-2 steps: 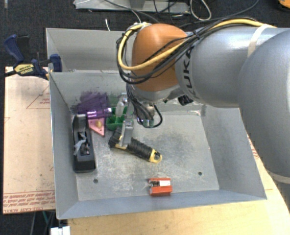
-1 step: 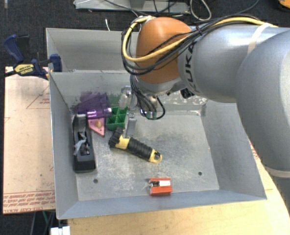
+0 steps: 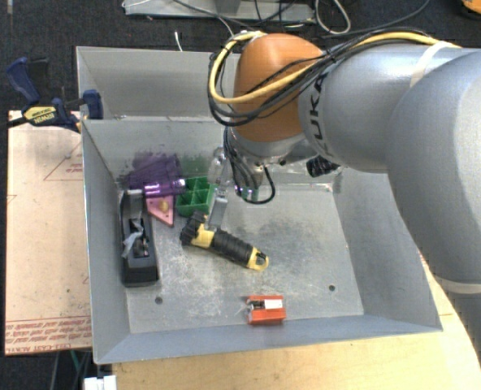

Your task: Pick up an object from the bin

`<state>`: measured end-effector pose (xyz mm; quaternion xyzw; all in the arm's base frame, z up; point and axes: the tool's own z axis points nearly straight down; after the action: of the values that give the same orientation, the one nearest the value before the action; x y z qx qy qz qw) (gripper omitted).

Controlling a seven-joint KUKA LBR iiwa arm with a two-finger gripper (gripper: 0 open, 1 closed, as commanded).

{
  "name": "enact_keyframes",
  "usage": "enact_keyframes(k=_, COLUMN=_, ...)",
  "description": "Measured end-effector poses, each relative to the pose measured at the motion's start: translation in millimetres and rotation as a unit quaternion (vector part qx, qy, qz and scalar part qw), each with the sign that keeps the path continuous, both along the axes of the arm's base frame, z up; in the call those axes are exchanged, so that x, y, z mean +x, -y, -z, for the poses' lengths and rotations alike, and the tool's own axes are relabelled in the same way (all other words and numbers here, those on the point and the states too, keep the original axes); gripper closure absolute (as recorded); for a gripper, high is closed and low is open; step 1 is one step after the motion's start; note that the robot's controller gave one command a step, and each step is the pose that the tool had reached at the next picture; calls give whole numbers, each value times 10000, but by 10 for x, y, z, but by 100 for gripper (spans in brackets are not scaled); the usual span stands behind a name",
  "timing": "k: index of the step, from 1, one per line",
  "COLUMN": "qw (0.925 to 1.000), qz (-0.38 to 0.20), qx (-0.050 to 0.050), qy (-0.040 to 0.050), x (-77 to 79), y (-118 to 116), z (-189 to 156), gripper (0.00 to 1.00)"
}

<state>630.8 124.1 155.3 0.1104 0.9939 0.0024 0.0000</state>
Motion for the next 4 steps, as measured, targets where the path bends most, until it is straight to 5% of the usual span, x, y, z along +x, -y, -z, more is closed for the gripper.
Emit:
enact_keyframes(k=1, qw=9991, qz=-419, qx=-6, qy=45, x=-366, y=-99, z=37, gripper=0)
enact_keyframes(k=2, qw=10000, qz=31, qx=2, qy=33, x=-322, y=-148, z=173, gripper=0)
enact_keyframes(k=3, qw=10000, qz=77, qx=1, qy=33, x=-494, y=-233, z=192, gripper=0)
enact_keyframes(k=4, qw=9982, qz=590, qx=23, qy=62, x=-171, y=-239, z=510, gripper=100)
